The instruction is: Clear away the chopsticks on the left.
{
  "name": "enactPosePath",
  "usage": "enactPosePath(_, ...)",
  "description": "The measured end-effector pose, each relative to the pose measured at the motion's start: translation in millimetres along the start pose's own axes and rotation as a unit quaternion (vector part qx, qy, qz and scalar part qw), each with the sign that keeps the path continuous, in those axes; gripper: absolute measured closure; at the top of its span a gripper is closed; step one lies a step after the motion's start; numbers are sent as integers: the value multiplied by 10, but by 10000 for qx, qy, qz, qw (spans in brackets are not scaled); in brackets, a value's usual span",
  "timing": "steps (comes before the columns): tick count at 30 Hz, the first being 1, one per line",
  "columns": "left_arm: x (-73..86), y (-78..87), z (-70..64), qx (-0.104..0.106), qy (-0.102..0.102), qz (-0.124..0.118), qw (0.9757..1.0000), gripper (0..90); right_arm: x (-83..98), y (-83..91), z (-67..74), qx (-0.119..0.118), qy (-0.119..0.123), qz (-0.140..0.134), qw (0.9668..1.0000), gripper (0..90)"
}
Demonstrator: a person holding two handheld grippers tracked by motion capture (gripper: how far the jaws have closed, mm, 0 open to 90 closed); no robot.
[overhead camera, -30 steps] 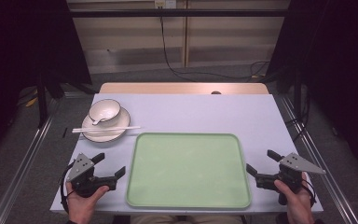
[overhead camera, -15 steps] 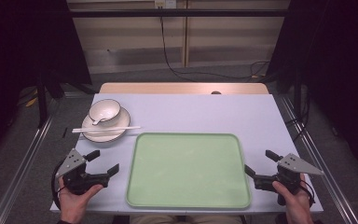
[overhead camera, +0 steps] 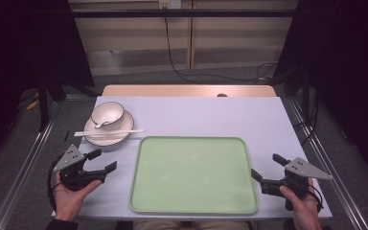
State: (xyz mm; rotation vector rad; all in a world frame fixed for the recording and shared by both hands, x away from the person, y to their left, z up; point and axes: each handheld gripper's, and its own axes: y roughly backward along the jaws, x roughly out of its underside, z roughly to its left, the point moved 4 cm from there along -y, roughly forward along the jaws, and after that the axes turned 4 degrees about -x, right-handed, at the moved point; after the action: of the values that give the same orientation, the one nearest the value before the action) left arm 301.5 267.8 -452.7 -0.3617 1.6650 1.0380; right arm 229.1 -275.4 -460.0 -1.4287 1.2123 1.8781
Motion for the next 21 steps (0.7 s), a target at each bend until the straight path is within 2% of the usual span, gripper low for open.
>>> enactPosePath(5,-23,0,66,90,21,59,9999,281,2,-2,-1,0,8,17,10000,54)
enactPosePath(7,-36,-12,97,106,-57,113,9999,317,2,-6,-2,6,-18,21,10000,55)
enactPosePath(8,-52,-28,139,-9,-162,168,9997,318,0,-1,-4,9,-7,7,10000,56)
enactPosePath(10,-70,-41,185,11,-268,158,9995,343,0,-1,-6,13,-8,-3,10000,56)
enactPosePath(15,-102,-50,269,8,-224,293,9993,381,1,-1,-2,-4,0,10,10000,58)
enactPosePath(17,-146,-48,334,-10,-297,358,9989,394,-2,-3,-3,3,-5,-13,10000,58)
enactPosePath(19,-158,-48,357,46,-295,366,9989,397,-2,-3,-3,3,-8,-12,10000,58)
enactPosePath(20,-186,-56,415,22,-291,380,9988,382,-2,0,1,-15,-5,-7,10000,58)
enactPosePath(21,-199,-61,446,93,-333,390,9986,364,-2,-1,2,-12,-7,-5,10000,58)
